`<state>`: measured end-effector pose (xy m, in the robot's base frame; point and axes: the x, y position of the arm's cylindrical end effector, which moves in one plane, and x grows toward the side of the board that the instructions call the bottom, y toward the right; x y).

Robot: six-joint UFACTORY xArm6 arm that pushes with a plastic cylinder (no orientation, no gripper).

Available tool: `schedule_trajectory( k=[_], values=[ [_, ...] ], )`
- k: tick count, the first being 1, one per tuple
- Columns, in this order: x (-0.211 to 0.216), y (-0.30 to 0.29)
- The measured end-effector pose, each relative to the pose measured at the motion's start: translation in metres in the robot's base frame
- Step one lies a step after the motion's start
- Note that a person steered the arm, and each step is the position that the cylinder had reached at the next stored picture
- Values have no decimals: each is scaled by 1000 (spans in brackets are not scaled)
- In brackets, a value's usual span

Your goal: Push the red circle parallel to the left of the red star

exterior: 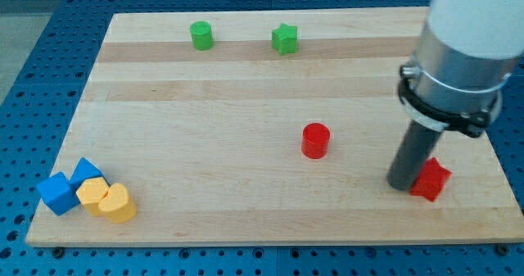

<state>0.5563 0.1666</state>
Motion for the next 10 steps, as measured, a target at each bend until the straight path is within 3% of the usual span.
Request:
schedule_trajectory(
  k=[2, 3, 4, 5, 6, 10],
  values=[
    [13, 2],
    [25, -74],
    [1, -142],
    [-55, -178],
    [-88, -162],
    [-14, -67]
  ],
)
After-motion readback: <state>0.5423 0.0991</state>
